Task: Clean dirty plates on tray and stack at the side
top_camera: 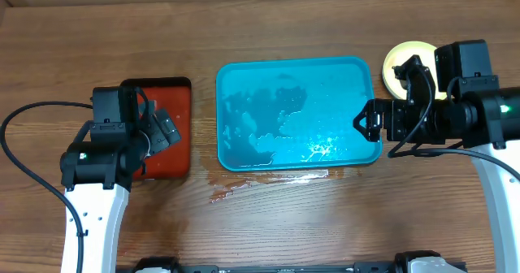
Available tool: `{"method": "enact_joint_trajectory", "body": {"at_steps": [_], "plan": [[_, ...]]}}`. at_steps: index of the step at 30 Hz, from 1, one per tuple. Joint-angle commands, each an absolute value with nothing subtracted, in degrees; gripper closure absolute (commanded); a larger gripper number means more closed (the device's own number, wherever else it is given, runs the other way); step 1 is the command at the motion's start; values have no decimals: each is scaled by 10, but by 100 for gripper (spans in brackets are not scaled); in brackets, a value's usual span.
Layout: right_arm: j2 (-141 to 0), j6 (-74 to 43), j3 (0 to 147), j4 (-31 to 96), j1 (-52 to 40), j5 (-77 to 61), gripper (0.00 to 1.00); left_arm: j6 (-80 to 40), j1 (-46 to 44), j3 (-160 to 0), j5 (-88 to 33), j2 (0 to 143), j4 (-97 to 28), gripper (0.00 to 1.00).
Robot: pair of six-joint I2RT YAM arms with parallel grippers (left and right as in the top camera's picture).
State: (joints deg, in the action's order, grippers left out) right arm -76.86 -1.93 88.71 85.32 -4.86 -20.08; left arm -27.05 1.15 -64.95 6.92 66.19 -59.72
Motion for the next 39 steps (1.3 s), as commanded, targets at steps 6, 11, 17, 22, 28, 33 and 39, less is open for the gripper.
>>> {"method": "enact_joint_trajectory", "body": {"at_steps": [6,11,17,22,28,33,39], "plan": [[-691,-14,883,822,-31,-185,0,-279,11,-646,79,664,-595,0],[-576,-15,788,731,-31,-191,0,-279,11,-646,79,664,-595,0],[-409,-15,578,566,-31,-192,0,-279,11,-646,79,664,-595,0],[-296,-15,405,402,-32,-192,0,-279,11,-646,79,664,-595,0],[-179,-15,236,216,-32,-190,0,-279,11,-646,79,664,-595,0],[-93,-15,121,91,-34,-177,0,-279,11,-646,79,664,-595,0],[-14,-15,48,15,-34,-138,0,-279,11,-646,79,664,-595,0]]}}
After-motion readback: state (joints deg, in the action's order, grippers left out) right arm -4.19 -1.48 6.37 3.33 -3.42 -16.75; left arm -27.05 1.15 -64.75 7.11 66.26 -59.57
